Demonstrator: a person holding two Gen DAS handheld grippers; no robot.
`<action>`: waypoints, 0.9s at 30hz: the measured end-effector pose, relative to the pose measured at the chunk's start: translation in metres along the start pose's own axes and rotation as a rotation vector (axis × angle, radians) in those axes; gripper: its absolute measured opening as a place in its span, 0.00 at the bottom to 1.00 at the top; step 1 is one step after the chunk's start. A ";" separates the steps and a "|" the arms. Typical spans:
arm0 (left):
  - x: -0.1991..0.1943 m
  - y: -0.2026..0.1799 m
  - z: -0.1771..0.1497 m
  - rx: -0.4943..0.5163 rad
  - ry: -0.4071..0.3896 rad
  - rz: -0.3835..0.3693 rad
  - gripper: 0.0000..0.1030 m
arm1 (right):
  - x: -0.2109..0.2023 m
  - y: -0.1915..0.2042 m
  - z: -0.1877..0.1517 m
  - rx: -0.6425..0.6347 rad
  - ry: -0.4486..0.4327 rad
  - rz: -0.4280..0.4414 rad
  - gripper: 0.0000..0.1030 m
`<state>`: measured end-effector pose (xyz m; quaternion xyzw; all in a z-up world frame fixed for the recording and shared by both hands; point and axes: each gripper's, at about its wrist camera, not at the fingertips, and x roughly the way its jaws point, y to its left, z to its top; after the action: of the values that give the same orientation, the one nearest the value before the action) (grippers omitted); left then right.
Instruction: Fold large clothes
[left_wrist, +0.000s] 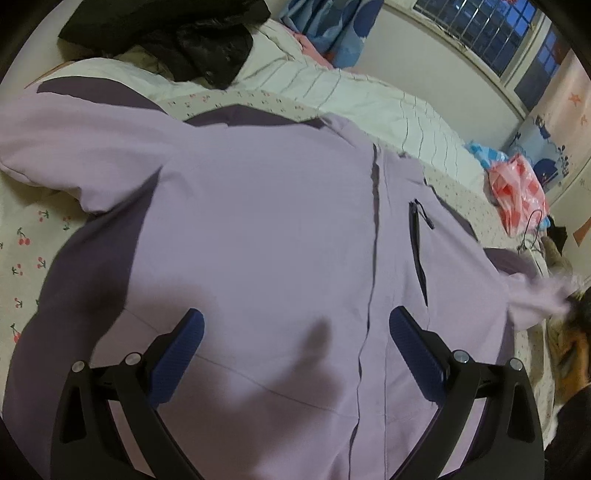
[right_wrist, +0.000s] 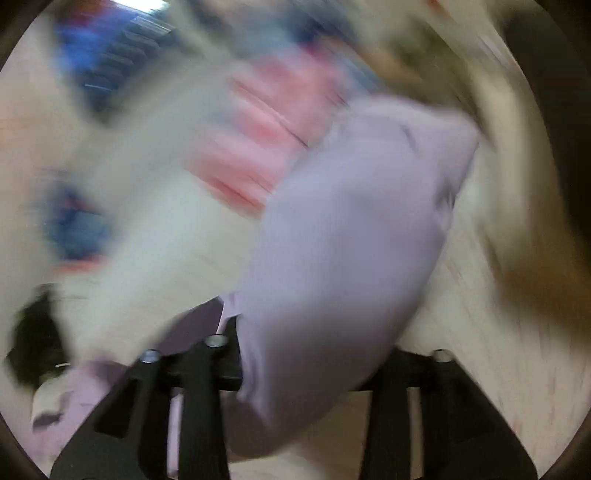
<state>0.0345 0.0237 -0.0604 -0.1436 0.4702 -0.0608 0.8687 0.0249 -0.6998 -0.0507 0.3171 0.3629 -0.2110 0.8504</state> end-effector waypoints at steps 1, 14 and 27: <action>0.001 -0.001 -0.001 0.006 0.006 -0.004 0.93 | 0.017 -0.020 -0.014 0.069 0.072 -0.047 0.40; -0.090 0.043 -0.009 0.001 -0.105 -0.006 0.93 | -0.123 0.065 -0.209 -0.118 0.415 0.555 0.78; -0.207 0.221 -0.116 -0.036 0.121 0.115 0.93 | -0.152 0.086 -0.378 -0.247 0.978 0.506 0.78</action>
<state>-0.1825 0.2618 -0.0221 -0.1282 0.5305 -0.0110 0.8379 -0.2057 -0.3571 -0.1059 0.3532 0.6495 0.2150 0.6381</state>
